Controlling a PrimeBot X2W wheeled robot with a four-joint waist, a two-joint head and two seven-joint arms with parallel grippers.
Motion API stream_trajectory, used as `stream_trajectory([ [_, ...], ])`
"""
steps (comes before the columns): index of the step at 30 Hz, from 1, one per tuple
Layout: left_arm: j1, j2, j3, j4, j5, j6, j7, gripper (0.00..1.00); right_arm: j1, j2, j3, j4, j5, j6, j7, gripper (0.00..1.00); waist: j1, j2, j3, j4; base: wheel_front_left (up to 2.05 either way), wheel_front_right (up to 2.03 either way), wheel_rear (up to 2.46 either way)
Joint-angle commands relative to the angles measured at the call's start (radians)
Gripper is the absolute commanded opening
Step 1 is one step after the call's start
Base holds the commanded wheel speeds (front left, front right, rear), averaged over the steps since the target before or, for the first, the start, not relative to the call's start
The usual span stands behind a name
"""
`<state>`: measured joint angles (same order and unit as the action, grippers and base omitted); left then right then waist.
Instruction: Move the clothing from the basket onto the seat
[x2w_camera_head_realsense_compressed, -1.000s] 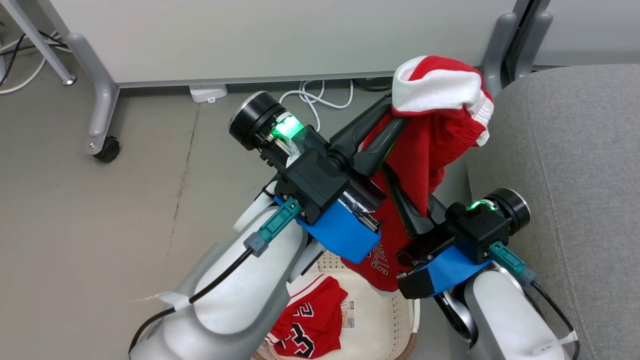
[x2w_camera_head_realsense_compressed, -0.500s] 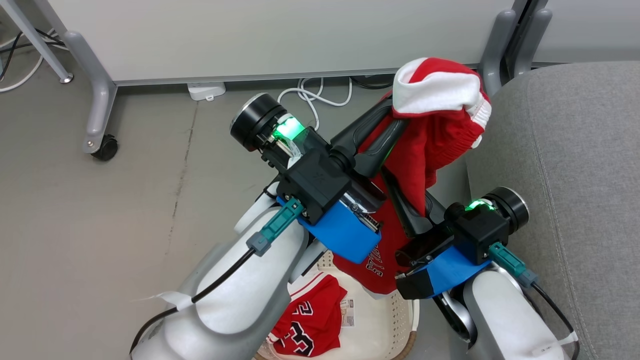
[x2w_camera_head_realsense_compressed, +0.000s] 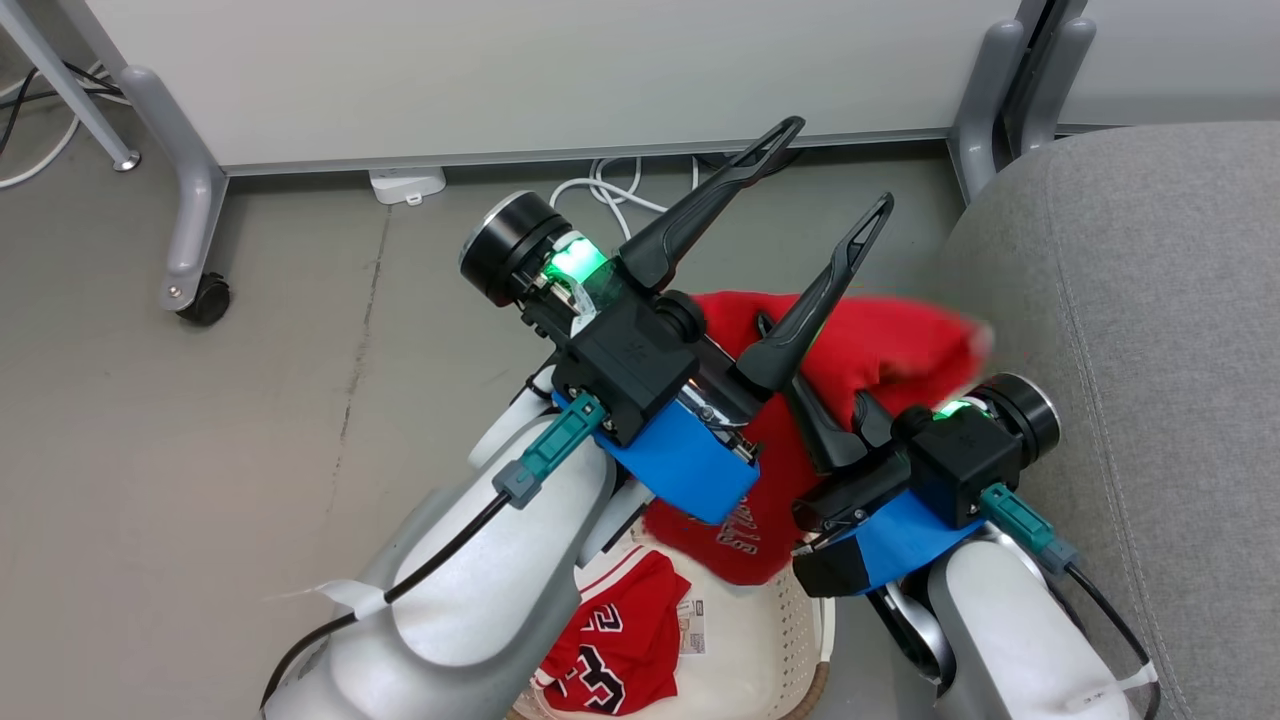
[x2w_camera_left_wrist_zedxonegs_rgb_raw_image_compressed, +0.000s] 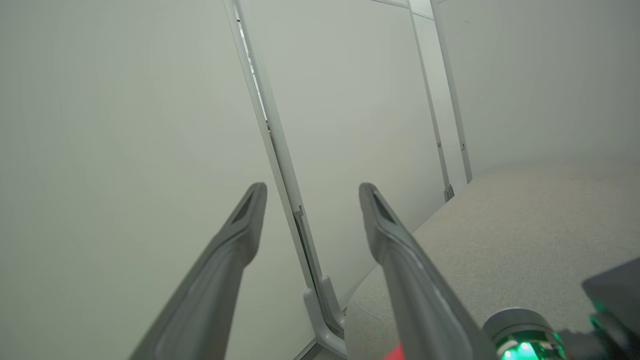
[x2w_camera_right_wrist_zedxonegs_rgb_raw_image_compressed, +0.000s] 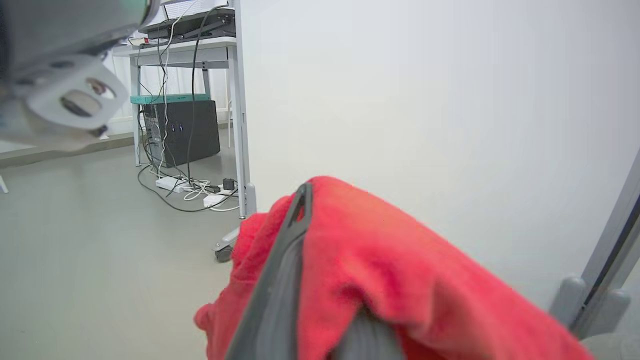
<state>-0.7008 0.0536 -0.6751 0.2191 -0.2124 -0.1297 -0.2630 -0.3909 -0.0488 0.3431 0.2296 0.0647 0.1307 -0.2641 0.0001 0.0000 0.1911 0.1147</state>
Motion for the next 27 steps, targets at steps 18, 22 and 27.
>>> stream_trajectory([
  [18, 0.018, 0.016, -0.034, 0.013, 0.025, 0.0, -0.003, 1.0, 0.023, -0.003, -0.067, -0.02, -0.017, 0.0, -0.001, 0.0, -0.0001, 0.0, 0.036, -0.09, 0.0, 0.0, 0.0],
  [22, 0.02, 0.02, -0.049, 0.016, 0.027, 0.0, -0.003, 1.0, 0.034, -0.003, -0.1, -0.037, -0.026, 0.0, -0.001, 0.0, -0.0001, 0.0, 0.051, -0.129, 0.0, 0.0, 0.0],
  [27, 0.019, 0.027, -0.067, 0.023, 0.028, 0.0, -0.003, 1.0, 0.039, -0.003, -0.141, -0.055, -0.029, 0.0, -0.001, 0.0, -0.0001, 0.0, 0.074, -0.185, 0.0, 0.0, 0.0],
])
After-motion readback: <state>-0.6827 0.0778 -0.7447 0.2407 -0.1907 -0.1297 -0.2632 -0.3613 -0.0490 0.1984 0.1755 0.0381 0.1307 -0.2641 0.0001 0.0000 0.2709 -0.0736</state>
